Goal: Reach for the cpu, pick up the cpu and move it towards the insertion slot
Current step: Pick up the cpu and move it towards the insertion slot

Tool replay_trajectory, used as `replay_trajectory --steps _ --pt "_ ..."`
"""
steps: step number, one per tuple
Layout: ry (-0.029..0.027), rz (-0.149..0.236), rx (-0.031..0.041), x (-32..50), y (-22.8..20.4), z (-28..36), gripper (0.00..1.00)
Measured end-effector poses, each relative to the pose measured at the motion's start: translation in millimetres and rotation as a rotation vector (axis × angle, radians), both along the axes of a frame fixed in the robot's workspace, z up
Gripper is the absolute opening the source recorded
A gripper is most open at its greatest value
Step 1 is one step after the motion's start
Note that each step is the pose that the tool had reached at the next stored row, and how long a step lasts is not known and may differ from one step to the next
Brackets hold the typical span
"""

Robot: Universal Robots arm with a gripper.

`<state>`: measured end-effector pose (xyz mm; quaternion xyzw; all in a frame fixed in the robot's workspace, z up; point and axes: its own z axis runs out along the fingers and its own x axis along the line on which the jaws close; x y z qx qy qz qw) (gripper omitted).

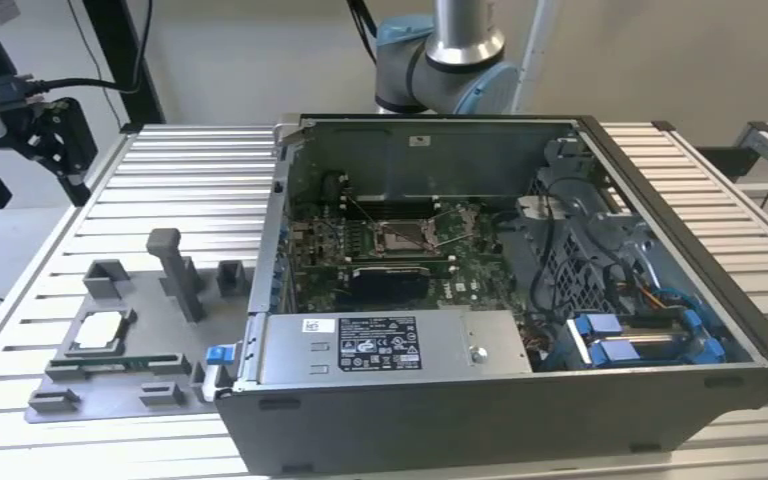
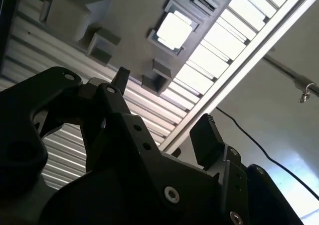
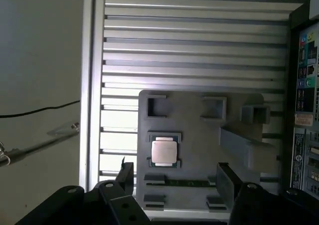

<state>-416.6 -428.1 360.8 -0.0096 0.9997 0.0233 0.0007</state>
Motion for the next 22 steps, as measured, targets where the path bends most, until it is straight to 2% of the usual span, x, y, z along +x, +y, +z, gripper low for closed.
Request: replay_trajectory --steps 2,5,22 --pt "-0.0009 0.000 0.0038 0.0 0.1 -0.2 1.00" --pt "-0.0012 0.000 0.0042 0.0 0.0 -2.2 1.00" --pt "-0.0010 -0.002 0.0041 0.0 -3.7 -25.9 1.00"
